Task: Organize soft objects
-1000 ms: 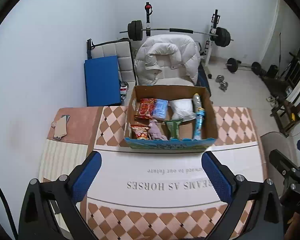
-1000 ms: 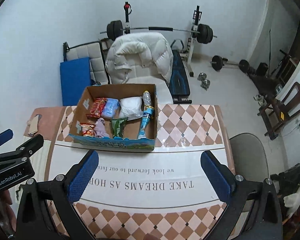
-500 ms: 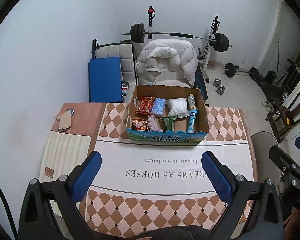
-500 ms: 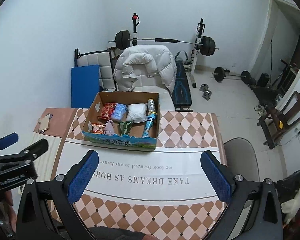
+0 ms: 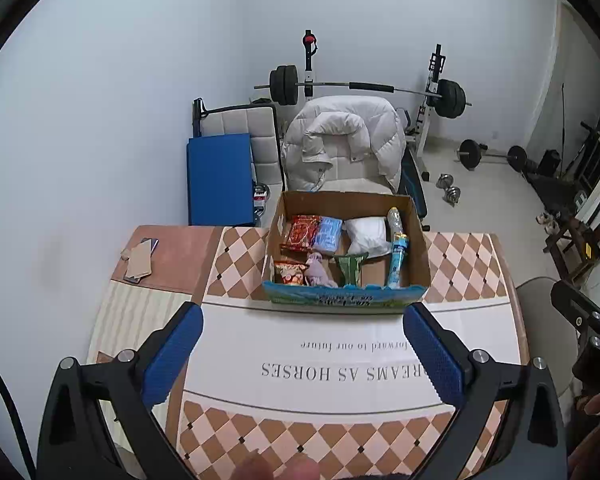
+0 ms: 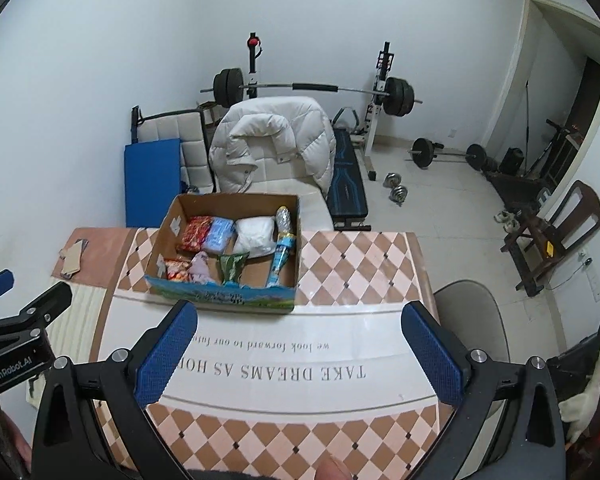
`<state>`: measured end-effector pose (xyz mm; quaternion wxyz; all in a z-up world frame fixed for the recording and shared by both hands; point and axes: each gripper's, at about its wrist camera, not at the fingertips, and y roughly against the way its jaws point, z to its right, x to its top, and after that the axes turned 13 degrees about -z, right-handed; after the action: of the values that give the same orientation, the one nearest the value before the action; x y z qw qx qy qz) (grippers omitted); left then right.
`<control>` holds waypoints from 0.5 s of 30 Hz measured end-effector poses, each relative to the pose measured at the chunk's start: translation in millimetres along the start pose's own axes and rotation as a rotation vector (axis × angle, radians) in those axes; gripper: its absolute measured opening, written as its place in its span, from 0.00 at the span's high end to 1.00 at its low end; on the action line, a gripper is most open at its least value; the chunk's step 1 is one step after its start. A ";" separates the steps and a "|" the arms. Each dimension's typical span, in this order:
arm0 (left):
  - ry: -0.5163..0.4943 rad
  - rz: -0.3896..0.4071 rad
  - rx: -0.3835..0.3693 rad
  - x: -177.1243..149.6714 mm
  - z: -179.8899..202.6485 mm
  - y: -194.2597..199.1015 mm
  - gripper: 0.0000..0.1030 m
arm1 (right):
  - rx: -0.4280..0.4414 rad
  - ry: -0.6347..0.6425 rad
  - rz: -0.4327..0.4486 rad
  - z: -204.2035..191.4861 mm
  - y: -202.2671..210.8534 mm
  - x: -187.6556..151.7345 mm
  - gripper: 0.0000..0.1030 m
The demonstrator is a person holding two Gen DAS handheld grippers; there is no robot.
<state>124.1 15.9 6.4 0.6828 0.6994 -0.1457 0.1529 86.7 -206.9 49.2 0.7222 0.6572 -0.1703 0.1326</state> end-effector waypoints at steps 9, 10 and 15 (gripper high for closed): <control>0.002 0.016 0.009 13.6 0.8 -8.3 0.00 | -0.015 -0.003 0.027 -4.4 -12.0 26.0 0.00; 0.000 0.018 0.008 15.0 1.5 -8.2 0.00 | -0.019 -0.005 0.031 -5.0 -12.7 27.8 0.00; -0.005 0.026 0.003 20.6 3.6 -9.0 0.00 | -0.026 -0.002 0.037 -8.1 -15.0 32.1 0.00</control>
<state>146.7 12.6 6.6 0.6793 0.6990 -0.1560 0.1601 122.6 -201.5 48.5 0.7280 0.6445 -0.1847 0.1431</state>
